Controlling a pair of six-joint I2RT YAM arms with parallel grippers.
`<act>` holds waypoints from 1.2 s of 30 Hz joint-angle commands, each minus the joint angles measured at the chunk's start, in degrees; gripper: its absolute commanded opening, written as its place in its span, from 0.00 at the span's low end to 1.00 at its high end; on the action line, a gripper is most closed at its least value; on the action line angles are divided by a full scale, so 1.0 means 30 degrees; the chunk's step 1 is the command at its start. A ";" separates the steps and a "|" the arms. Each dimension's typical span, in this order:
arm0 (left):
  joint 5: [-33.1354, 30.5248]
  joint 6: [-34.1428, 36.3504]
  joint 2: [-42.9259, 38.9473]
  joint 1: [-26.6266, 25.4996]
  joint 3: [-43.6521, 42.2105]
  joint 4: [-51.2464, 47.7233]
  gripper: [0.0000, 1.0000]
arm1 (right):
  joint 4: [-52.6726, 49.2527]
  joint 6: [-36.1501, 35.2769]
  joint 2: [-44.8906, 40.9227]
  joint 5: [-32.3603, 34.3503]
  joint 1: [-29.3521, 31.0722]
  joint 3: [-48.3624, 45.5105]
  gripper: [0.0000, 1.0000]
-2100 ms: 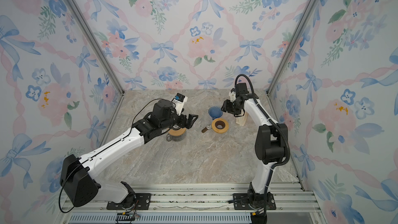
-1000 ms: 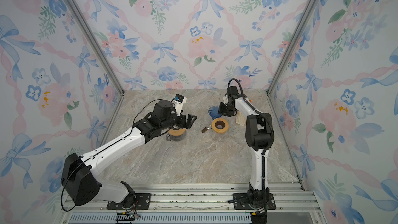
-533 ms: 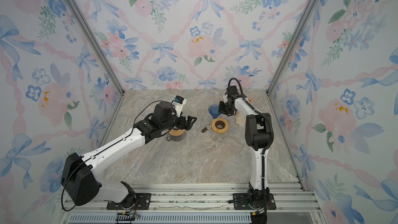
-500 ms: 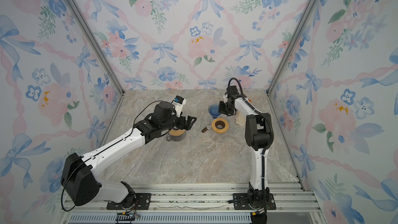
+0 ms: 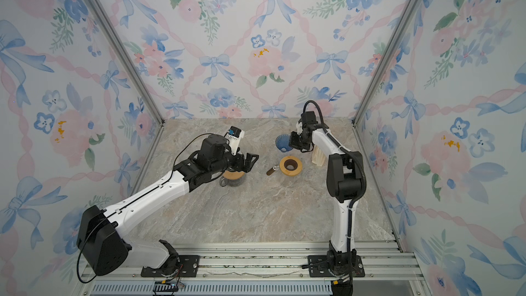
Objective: Place the coffee filter in the dripper
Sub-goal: 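Grasp the blue cone dripper rim with the right gripper and lift it, then lower the blue dripper into the wooden ring holder's hole with the right gripper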
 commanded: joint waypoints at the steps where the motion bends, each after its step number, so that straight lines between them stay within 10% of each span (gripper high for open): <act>1: -0.0138 -0.0026 -0.0458 0.0127 -0.0235 -0.0083 0.98 | 0.0221 0.0194 -0.1438 -0.0375 0.0075 -0.0143 0.05; 36: 0.2266 0.1384 0.0795 0.0098 0.0953 -0.0042 0.98 | -0.6596 -0.1667 -1.0440 -0.2431 -0.0528 -0.4401 0.06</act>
